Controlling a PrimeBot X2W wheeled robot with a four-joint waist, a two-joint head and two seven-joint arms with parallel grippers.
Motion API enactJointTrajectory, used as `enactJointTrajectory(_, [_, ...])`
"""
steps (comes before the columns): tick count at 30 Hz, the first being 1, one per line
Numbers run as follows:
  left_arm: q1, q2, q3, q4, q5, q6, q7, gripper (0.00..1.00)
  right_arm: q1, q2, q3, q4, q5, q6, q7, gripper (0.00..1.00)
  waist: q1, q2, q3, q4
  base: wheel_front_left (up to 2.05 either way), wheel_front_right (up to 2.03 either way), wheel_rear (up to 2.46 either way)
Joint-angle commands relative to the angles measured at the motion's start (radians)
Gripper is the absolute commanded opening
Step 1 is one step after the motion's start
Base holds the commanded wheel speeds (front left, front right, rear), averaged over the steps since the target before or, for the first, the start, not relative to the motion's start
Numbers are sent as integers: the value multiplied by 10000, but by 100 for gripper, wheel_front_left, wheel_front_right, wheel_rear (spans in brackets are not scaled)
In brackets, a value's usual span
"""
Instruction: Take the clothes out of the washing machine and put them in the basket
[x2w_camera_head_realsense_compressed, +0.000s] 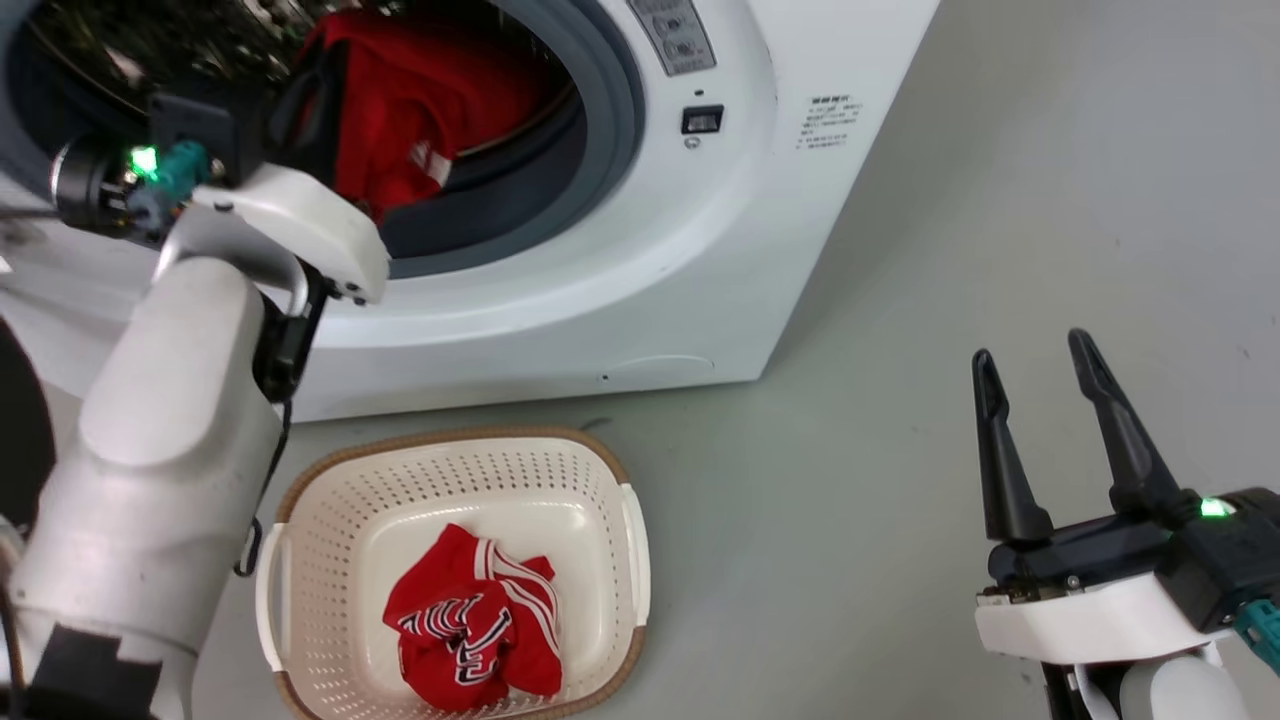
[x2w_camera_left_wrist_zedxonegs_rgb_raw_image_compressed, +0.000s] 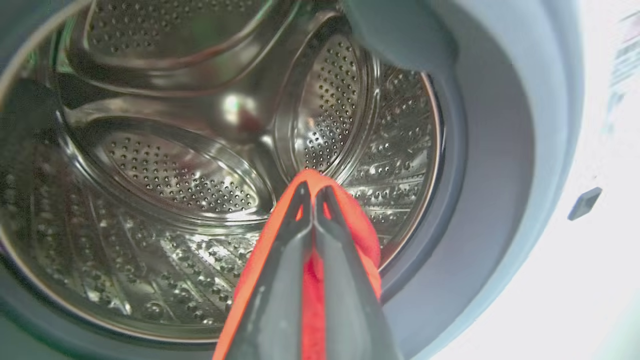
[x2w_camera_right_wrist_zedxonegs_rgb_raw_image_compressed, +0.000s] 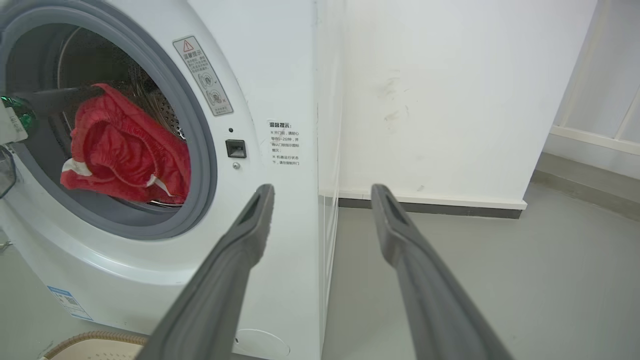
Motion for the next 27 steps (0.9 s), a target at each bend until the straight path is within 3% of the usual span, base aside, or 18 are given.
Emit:
enactJointTrajectory(1, [403,59,14,-529,132,125,-46,0,164,5,-16,38,-64,-7,-20,100,1,-1,-377,237,0,0,0])
enactJointTrajectory(10, [2033,478,2,-3494,314,709,46,0,755,7,-57,155,-138,-7,-20,100,1,-1,-1258,619,0,0,0])
enactJointTrajectory(21, [3810,1342,-58,-7286,506,1550,1125,0,1242,5,-114,290,-138,-7,-20,100,1,-1,-1974,973,0,0,0])
enactJointTrajectory(27, [4828,1739,-87,-8655,481,1915,1552,0,1354,5,-99,289,-140,-7,-20,100,1,-1,-2042,1082,0,0,0])
